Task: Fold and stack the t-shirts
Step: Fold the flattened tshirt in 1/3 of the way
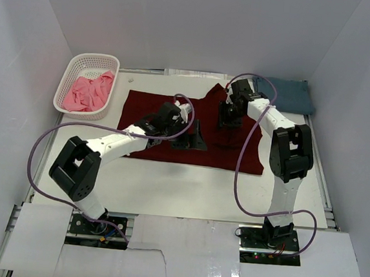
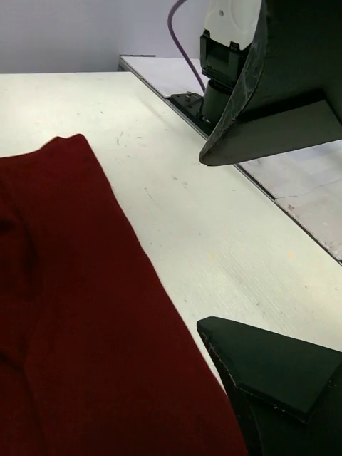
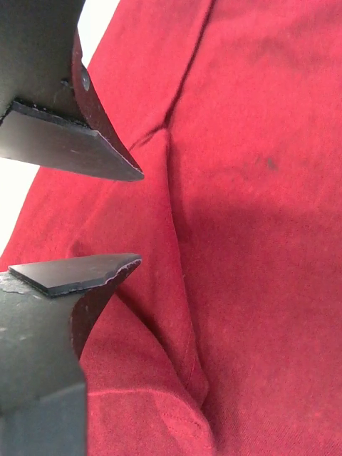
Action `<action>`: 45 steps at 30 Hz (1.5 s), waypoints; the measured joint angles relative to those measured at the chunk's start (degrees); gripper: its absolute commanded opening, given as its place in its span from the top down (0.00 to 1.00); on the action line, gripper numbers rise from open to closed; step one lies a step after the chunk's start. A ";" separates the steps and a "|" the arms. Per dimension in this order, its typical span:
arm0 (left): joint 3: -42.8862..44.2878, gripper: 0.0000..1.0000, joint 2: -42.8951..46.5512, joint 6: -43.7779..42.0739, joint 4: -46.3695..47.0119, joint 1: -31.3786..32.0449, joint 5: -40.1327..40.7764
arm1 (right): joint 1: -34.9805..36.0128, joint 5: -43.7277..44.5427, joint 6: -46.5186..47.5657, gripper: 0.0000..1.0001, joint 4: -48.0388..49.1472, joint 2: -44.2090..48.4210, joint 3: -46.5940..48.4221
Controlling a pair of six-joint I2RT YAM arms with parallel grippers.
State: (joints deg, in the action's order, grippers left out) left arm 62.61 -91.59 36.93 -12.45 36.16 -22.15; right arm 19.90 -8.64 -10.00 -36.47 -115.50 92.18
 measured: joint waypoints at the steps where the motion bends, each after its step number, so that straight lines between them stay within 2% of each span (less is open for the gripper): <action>1: 0.00 0.02 -0.87 0.17 0.07 1.09 0.07 | 0.02 0.35 0.00 0.49 -0.15 -0.15 0.00; 16: 2.40 0.02 -7.61 -0.17 -1.44 2.27 5.05 | 0.81 5.99 0.02 0.49 -1.33 -5.79 0.46; 24: 3.69 0.02 -9.70 -1.44 -2.23 2.27 6.49 | 1.27 7.41 -0.04 0.51 -1.18 -5.86 1.05; 32: 6.64 0.02 -16.94 -1.95 -4.00 2.32 6.78 | 1.51 9.27 -0.04 0.55 -1.09 -5.86 1.95; 36: 13.33 0.02 -20.85 -3.80 -7.78 3.43 11.98 | 1.55 9.53 -0.04 0.56 -1.07 -5.86 2.71; 45: 19.98 0.02 -24.22 -7.28 -16.74 5.84 23.71 | 1.62 9.62 -0.04 0.56 -1.07 -6.86 2.75</action>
State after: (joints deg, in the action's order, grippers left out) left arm 82.59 -115.81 29.65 -29.19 42.00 1.56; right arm 21.52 0.97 -10.04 -37.54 -122.37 94.94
